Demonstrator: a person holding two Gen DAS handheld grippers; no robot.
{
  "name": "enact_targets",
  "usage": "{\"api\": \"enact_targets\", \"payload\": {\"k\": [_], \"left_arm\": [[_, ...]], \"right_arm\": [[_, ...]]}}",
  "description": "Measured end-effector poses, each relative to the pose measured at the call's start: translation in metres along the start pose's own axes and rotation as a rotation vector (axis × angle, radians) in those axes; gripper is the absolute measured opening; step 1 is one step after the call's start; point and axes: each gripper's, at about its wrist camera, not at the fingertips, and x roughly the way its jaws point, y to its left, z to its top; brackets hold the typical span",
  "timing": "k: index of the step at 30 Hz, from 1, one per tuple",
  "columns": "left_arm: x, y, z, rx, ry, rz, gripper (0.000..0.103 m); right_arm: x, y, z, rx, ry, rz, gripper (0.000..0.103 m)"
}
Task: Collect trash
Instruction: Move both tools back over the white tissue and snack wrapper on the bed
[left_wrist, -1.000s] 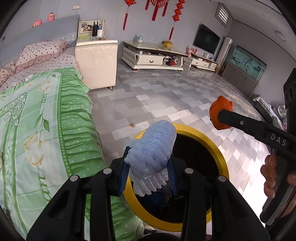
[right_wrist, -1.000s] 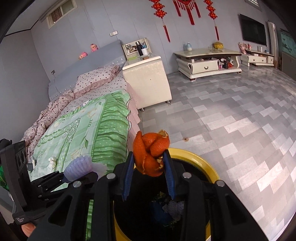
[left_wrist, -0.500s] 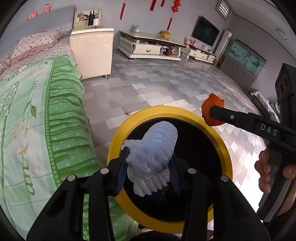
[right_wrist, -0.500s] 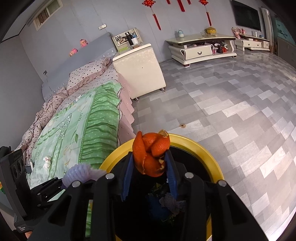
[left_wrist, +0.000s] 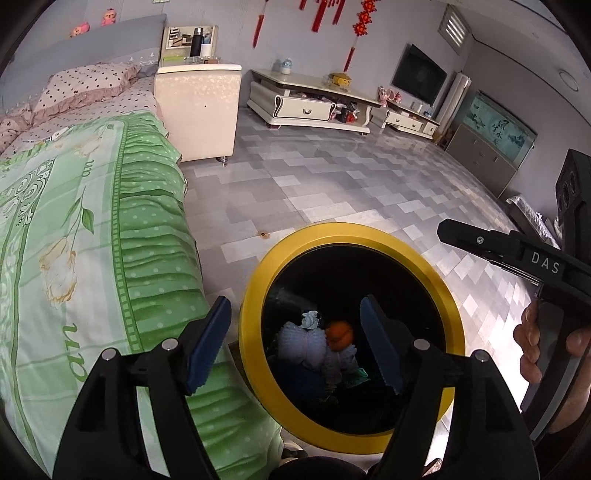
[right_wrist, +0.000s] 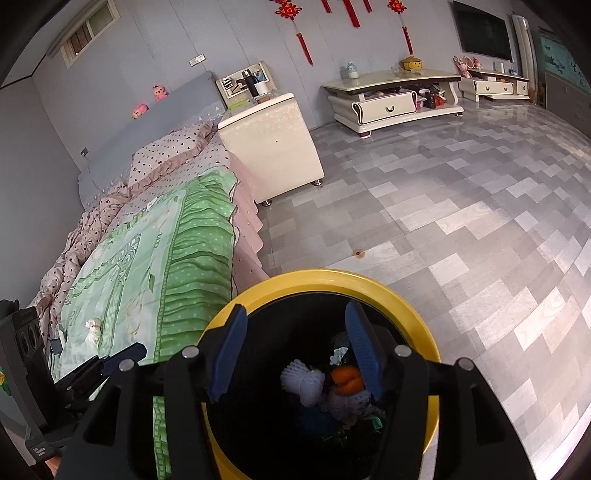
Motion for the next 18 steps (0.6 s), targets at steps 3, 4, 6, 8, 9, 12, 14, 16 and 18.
{"api": "enact_targets", "payload": {"k": [3, 4, 6, 8, 9, 12, 14, 16, 18], "left_arm": [[-0.01, 0.009, -0.001, -0.01, -0.018, 0.014, 0.076], [-0.014, 0.013, -0.002, -0.016, -0.024, 0.02, 0.077], [-0.022, 0.019, -0.004, -0.023, -0.036, 0.032, 0.081], [-0.033, 0.026, -0.005, -0.021, -0.053, 0.054, 0.083], [-0.038, 0.03, -0.005, -0.02, -0.061, 0.065, 0.084], [-0.052, 0.045, -0.007, -0.023, -0.08, 0.099, 0.085], [-0.062, 0.057, -0.008, -0.032, -0.09, 0.116, 0.085], [-0.071, 0.07, -0.008, -0.041, -0.103, 0.14, 0.085], [-0.082, 0.084, -0.008, -0.052, -0.116, 0.163, 0.085]], "right_arm": [[-0.004, 0.004, 0.0, -0.005, -0.005, 0.001, 0.055], [-0.005, 0.006, 0.001, -0.006, -0.009, 0.003, 0.057], [-0.008, 0.01, 0.001, -0.007, -0.016, 0.01, 0.061], [-0.01, 0.018, 0.001, -0.015, -0.02, 0.018, 0.062], [-0.011, 0.022, 0.001, -0.023, -0.021, 0.02, 0.062], [-0.014, 0.037, 0.0, -0.042, -0.029, 0.038, 0.068], [-0.016, 0.049, 0.0, -0.061, -0.035, 0.052, 0.068], [-0.019, 0.062, 0.0, -0.081, -0.044, 0.074, 0.069], [-0.023, 0.078, -0.002, -0.105, -0.054, 0.098, 0.072]]}}
